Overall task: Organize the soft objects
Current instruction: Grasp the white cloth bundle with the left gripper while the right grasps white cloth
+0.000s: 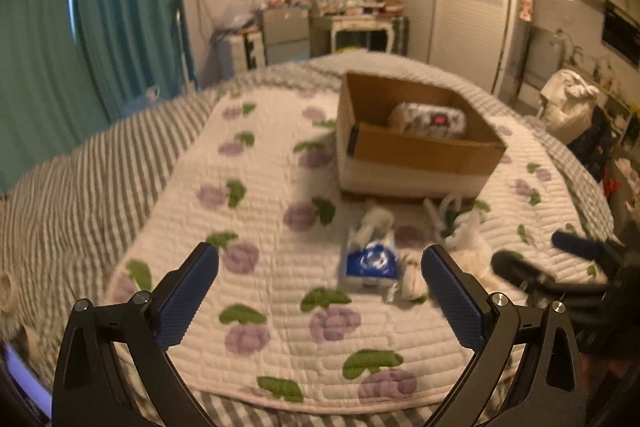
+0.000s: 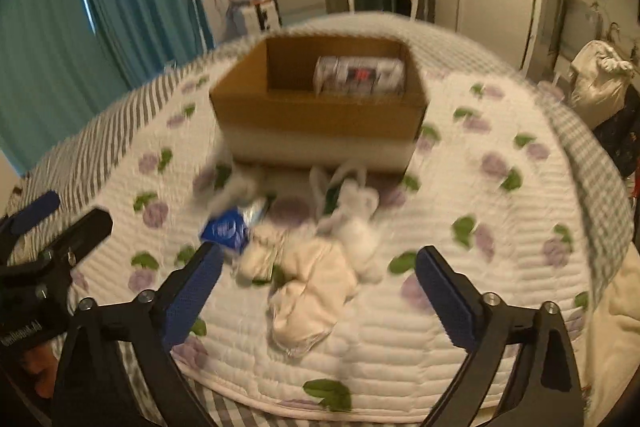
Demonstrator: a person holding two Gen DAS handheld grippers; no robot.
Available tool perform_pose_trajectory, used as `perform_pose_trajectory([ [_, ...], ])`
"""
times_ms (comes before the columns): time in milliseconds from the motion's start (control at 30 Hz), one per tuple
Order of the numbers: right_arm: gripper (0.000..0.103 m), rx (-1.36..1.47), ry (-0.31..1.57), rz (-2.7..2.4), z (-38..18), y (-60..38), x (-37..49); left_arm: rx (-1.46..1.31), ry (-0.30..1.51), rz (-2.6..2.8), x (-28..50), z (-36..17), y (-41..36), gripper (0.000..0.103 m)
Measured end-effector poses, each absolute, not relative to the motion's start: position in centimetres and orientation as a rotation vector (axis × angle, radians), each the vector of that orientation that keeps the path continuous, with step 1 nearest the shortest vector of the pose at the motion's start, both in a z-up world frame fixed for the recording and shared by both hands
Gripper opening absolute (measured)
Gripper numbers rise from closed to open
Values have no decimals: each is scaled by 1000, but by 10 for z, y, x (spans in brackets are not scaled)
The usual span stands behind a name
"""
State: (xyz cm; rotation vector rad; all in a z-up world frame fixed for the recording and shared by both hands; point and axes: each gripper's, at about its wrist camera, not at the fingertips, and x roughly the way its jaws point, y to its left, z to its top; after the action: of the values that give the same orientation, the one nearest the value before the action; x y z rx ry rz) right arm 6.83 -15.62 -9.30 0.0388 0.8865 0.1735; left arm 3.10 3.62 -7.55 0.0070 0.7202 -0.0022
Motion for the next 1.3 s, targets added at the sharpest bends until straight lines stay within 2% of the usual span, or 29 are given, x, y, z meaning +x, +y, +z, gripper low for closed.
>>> perform_pose_trajectory([
  [133,76,38,965,198,-129,-148,74,-2,734,14,32,-87,38,103],
  [267,39,36,1018,216,-152,-144,79,-7,743,15,34,-91,37,102],
  [400,15,40,1005,238,-148,-146,78,29,738,5,33,-95,27,102],
  [533,15,68,936,235,-121,-160,78,28,746,-24,35,-99,14,101],
  [633,14,97,891,221,-104,-175,81,33,752,-64,37,-103,-1,93],
  [733,14,103,870,196,-100,-187,83,54,759,-90,41,-110,-19,92],
  [800,14,120,870,186,-101,-195,85,46,777,-108,46,-119,-28,81],
  [833,14,127,873,182,-102,-200,86,42,790,-117,48,-122,-31,68],
  [867,14,133,875,180,-105,-203,87,34,820,-137,53,-130,-37,59],
  [933,14,140,880,177,-109,-206,89,35,847,-162,59,-140,-46,54],
  [1300,14,175,900,203,-131,-215,98,78,900,-130,91,-174,-56,54],
])
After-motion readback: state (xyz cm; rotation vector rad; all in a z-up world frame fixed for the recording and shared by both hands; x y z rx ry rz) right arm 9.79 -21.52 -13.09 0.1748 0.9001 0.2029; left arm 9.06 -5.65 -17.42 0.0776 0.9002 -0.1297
